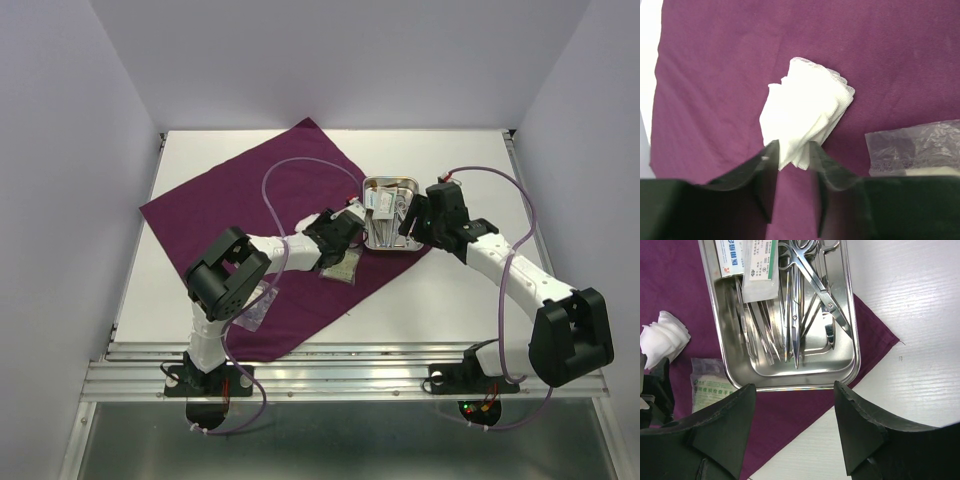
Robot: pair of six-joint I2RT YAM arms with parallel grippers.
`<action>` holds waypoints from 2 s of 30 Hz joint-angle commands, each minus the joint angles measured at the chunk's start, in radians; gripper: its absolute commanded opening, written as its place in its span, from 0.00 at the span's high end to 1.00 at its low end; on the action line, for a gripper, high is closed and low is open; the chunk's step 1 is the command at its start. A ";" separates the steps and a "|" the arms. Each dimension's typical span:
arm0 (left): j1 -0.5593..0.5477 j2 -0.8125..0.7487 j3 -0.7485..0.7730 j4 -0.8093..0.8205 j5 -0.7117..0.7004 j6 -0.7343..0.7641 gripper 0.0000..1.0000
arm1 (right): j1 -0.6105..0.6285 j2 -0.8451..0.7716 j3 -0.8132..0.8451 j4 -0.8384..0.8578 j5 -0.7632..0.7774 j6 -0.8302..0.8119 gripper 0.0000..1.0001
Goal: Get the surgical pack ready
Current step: Adjust the medical item in the surgical kit, then pick up the medical item from the surgical kit.
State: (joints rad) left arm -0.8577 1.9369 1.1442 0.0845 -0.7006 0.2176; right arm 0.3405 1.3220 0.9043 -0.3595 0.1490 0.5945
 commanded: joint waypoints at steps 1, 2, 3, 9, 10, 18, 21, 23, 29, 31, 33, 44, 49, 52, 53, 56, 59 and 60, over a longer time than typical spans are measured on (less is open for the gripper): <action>-0.009 -0.058 0.011 -0.012 -0.017 -0.017 0.53 | -0.006 -0.033 0.016 0.005 0.009 -0.019 0.31; -0.009 -0.071 0.014 -0.023 -0.016 -0.018 0.48 | -0.006 -0.032 0.018 0.005 0.009 -0.019 0.31; -0.009 -0.079 0.017 -0.023 -0.014 -0.018 0.47 | -0.006 -0.030 0.021 0.002 0.009 -0.019 0.31; -0.009 -0.165 0.046 -0.068 -0.010 -0.030 0.38 | -0.006 -0.027 0.039 -0.001 -0.003 -0.022 0.31; -0.009 -0.177 0.049 -0.077 -0.008 -0.035 0.37 | -0.006 -0.026 0.042 -0.001 -0.006 -0.024 0.31; 0.072 -0.328 0.103 -0.147 0.108 -0.127 0.34 | -0.006 0.000 0.079 0.010 -0.083 -0.013 0.31; 0.136 -0.386 0.108 -0.173 0.193 -0.181 0.34 | 0.026 0.014 0.100 0.022 -0.097 -0.001 0.32; 0.175 -0.415 0.109 -0.190 0.249 -0.211 0.34 | 0.067 0.029 0.119 0.030 -0.086 0.002 0.32; 0.319 -0.530 0.065 -0.210 0.362 -0.366 0.34 | 0.265 0.166 0.229 0.054 -0.058 0.025 0.32; 0.341 -0.572 0.049 -0.218 0.375 -0.402 0.34 | 0.328 0.232 0.272 0.062 -0.057 0.031 0.33; 0.361 -0.601 0.035 -0.233 0.378 -0.414 0.34 | 0.353 0.279 0.304 0.070 -0.057 0.025 0.33; 0.379 -0.696 -0.046 -0.255 0.440 -0.445 0.34 | 0.344 0.612 0.614 0.010 -0.126 -0.125 0.26; 0.379 -0.716 -0.073 -0.252 0.449 -0.451 0.33 | 0.313 0.718 0.696 0.011 -0.189 -0.166 0.16; 0.379 -0.716 -0.084 -0.250 0.454 -0.446 0.34 | 0.304 0.769 0.738 0.002 -0.227 -0.199 0.16; 0.379 -0.716 -0.089 -0.250 0.454 -0.445 0.34 | 0.295 0.782 0.752 -0.012 -0.245 -0.205 0.16; 0.381 -0.711 -0.089 -0.249 0.454 -0.443 0.34 | 0.295 0.822 0.783 -0.025 -0.269 -0.231 0.19; 0.382 -0.710 -0.093 -0.241 0.458 -0.445 0.34 | 0.285 0.845 0.792 -0.025 -0.272 -0.236 0.24; 0.381 -0.708 -0.095 -0.239 0.460 -0.445 0.34 | 0.285 0.849 0.795 -0.025 -0.273 -0.239 0.27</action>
State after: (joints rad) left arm -0.4820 1.2633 1.0595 -0.1883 -0.2466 -0.2199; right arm 0.6331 2.1559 1.6470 -0.3767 -0.0891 0.3916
